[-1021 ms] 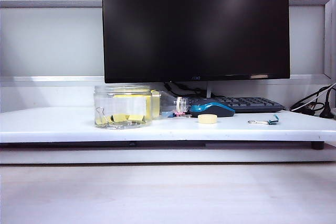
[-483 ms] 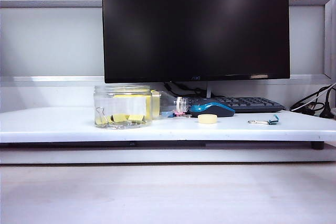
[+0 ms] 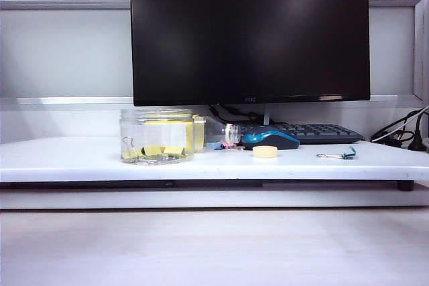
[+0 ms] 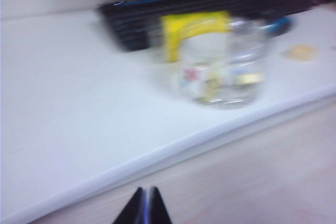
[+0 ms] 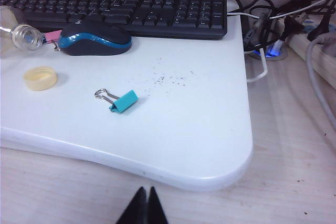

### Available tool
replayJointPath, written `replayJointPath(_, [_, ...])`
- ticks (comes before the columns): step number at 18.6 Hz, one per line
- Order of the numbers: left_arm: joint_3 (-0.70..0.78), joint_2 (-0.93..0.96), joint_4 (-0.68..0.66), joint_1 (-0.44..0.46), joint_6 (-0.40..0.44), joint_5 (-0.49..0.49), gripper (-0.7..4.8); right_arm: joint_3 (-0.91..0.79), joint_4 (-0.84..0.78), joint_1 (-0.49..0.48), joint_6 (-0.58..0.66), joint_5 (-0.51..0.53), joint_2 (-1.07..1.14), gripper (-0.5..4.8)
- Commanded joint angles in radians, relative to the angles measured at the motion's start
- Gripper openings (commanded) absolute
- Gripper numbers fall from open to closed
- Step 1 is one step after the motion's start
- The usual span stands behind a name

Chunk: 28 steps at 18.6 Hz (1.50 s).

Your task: Pick up the clips with the largest number of clips of the same color on the table and place them in a round transparent plastic box.

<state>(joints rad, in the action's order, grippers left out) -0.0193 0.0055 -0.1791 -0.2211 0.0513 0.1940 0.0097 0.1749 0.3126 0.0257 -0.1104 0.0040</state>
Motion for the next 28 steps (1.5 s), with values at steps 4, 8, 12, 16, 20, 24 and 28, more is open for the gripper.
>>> replayJointPath(4, [0.006,0.000,-0.021,0.001,-0.002,-0.105,0.25,-0.001,0.001,0.000,0.000,0.000,-0.002,-0.01])
replayJointPath(8, [0.006,0.000,-0.021,0.000,-0.002,-0.104,0.25,-0.001,0.001,0.000,0.000,0.000,-0.002,-0.01])
replayJointPath(12, [0.006,0.000,-0.021,0.000,-0.002,-0.104,0.25,-0.001,0.002,0.000,0.000,0.000,-0.002,-0.01])
replayJointPath(16, [0.006,0.000,-0.021,0.000,-0.002,-0.104,0.25,-0.001,0.001,0.000,0.000,0.000,-0.002,-0.01])
replayJointPath(20, [0.005,-0.002,-0.021,0.002,-0.002,-0.105,0.25,-0.001,0.001,-0.003,0.000,0.000,-0.002,-0.01])
replayJointPath(24, [0.005,-0.002,-0.021,0.111,-0.002,-0.101,0.25,0.000,0.001,-0.089,0.000,0.000,-0.002,-0.01])
replayJointPath(28, [0.005,-0.002,-0.021,0.264,-0.002,-0.104,0.25,0.000,0.001,-0.165,0.000,-0.002,-0.002,-0.01])
